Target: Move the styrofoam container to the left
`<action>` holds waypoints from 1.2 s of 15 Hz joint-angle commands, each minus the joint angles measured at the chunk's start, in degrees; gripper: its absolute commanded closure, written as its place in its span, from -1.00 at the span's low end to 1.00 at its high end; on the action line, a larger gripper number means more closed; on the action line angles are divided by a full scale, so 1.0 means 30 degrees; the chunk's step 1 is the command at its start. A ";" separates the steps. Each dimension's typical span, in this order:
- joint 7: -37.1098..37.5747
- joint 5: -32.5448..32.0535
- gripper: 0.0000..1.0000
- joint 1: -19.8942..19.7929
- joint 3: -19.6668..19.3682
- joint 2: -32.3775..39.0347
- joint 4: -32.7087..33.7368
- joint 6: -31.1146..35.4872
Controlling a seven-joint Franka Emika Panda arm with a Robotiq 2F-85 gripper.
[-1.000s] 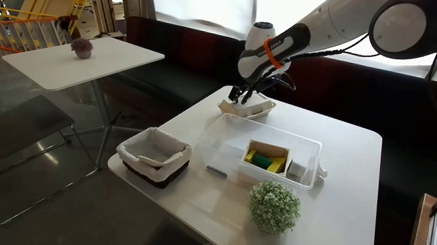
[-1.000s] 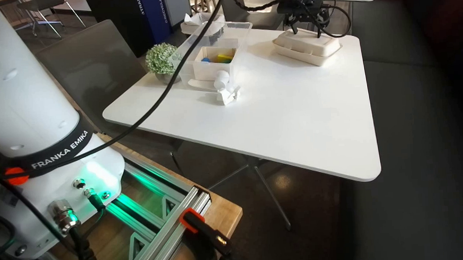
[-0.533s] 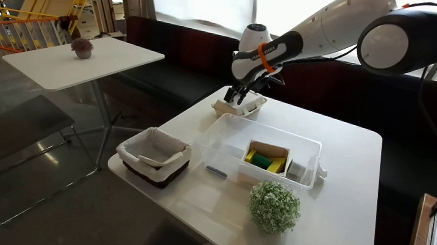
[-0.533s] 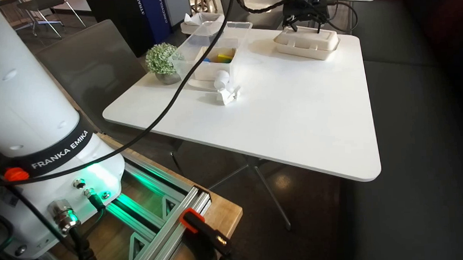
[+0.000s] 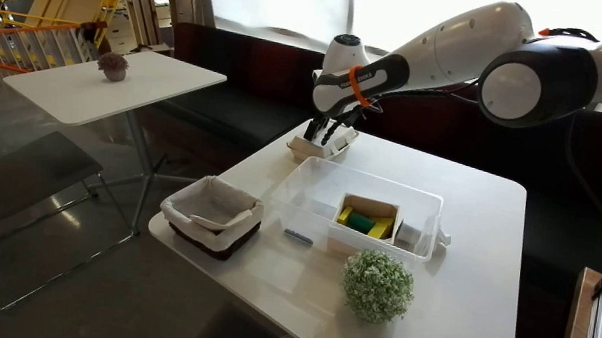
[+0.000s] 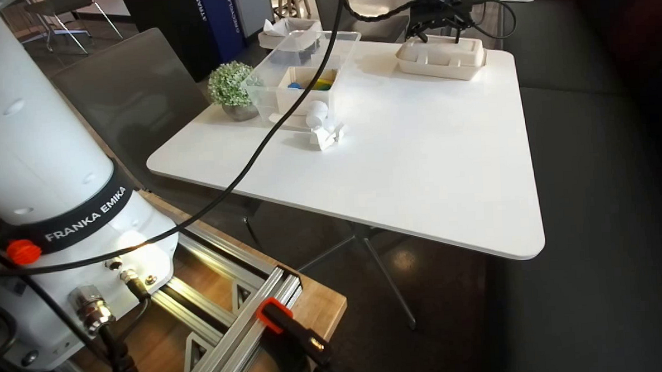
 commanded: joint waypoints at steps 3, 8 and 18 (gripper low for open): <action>-0.0723 -0.0010 -1.00 -0.0106 0.0386 0.0259 0.1405 -0.2877; 0.1986 0.0232 -1.00 0.0179 -0.0149 -0.1154 0.0486 -0.3332; 0.8846 0.0146 -1.00 0.0947 -0.2081 -0.6792 -0.4672 -1.0369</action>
